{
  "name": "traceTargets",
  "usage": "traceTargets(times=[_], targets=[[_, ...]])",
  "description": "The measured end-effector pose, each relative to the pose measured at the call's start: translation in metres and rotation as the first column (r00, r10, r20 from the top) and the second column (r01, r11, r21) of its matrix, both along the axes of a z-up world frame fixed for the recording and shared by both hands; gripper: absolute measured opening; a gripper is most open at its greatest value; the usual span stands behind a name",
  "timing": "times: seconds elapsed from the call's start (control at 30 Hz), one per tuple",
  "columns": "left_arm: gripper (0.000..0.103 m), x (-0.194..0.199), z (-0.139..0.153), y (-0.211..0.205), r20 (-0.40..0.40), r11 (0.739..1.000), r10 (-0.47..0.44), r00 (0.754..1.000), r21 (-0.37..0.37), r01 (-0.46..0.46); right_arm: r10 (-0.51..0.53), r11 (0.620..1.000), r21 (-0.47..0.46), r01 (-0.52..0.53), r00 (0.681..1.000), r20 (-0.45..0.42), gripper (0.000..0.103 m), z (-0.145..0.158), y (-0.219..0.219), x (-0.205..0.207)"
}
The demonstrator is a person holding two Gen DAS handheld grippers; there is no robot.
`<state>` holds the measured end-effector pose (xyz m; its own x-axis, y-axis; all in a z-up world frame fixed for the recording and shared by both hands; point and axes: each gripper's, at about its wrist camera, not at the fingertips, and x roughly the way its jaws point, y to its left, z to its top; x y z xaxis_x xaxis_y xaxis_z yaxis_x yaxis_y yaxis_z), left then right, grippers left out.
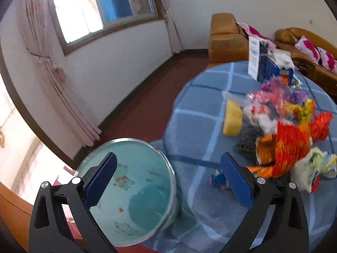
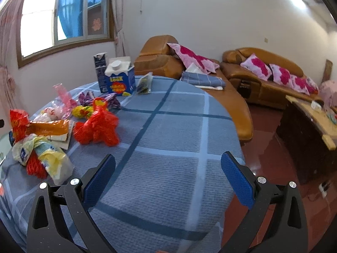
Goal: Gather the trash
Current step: 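Move both tools over the trash pile on the table, then grasp the blue-and-orange wrapper with the left gripper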
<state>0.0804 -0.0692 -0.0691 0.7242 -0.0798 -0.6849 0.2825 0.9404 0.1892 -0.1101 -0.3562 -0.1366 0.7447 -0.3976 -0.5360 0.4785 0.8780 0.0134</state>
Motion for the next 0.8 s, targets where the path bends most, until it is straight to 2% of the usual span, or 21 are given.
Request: traceTargets(times=[0.17,0.23,0.3,0.33,0.4,0.43,0.63,0.7,0.8], targets=[[0.085,-0.007,-0.021,-0.018,-0.072,0.997,-0.068,0.995,-0.052,0.064,0.019,0.999,-0.03,-0.019,1.0,-0.013,0.098,0.0,0.011,0.004],[0.075,-0.006,-0.028,-0.024,-0.086,0.994,-0.092,0.992,-0.066,0.086,0.029,0.999,-0.038,-0.03,0.999,-0.024,0.098,-0.002,0.015,0.006],[0.058,-0.004,-0.034,-0.027,-0.1,0.991,-0.116,0.988,-0.084,0.108,0.036,0.998,-0.045,-0.038,0.999,-0.028,0.098,-0.003,0.018,0.007],[0.054,-0.004,-0.035,-0.028,-0.111,0.988,-0.132,0.985,-0.101,0.121,0.04,0.998,-0.051,-0.041,0.999,-0.03,0.098,-0.004,0.019,0.007],[0.036,-0.005,-0.036,-0.03,-0.122,0.979,-0.174,0.977,-0.127,0.158,0.042,0.998,-0.05,-0.044,0.999,-0.032,0.098,-0.005,0.02,0.008],[0.034,-0.007,-0.036,-0.033,-0.118,0.978,-0.185,0.976,-0.122,0.171,0.042,0.998,-0.047,-0.043,0.999,-0.033,0.098,-0.005,0.02,0.008],[0.033,-0.014,-0.034,-0.04,-0.11,0.978,-0.193,0.975,-0.102,0.182,0.038,0.999,-0.03,-0.04,0.998,-0.041,0.098,-0.009,0.017,0.01],[0.053,-0.013,-0.031,-0.036,-0.108,0.983,-0.16,0.981,-0.108,0.148,0.037,0.999,-0.023,-0.038,0.998,-0.041,0.098,-0.009,0.016,0.01],[0.055,-0.015,-0.023,-0.031,-0.092,0.982,-0.151,0.984,-0.127,0.139,0.028,0.999,-0.015,-0.029,0.999,-0.041,0.098,-0.01,0.012,0.01]])
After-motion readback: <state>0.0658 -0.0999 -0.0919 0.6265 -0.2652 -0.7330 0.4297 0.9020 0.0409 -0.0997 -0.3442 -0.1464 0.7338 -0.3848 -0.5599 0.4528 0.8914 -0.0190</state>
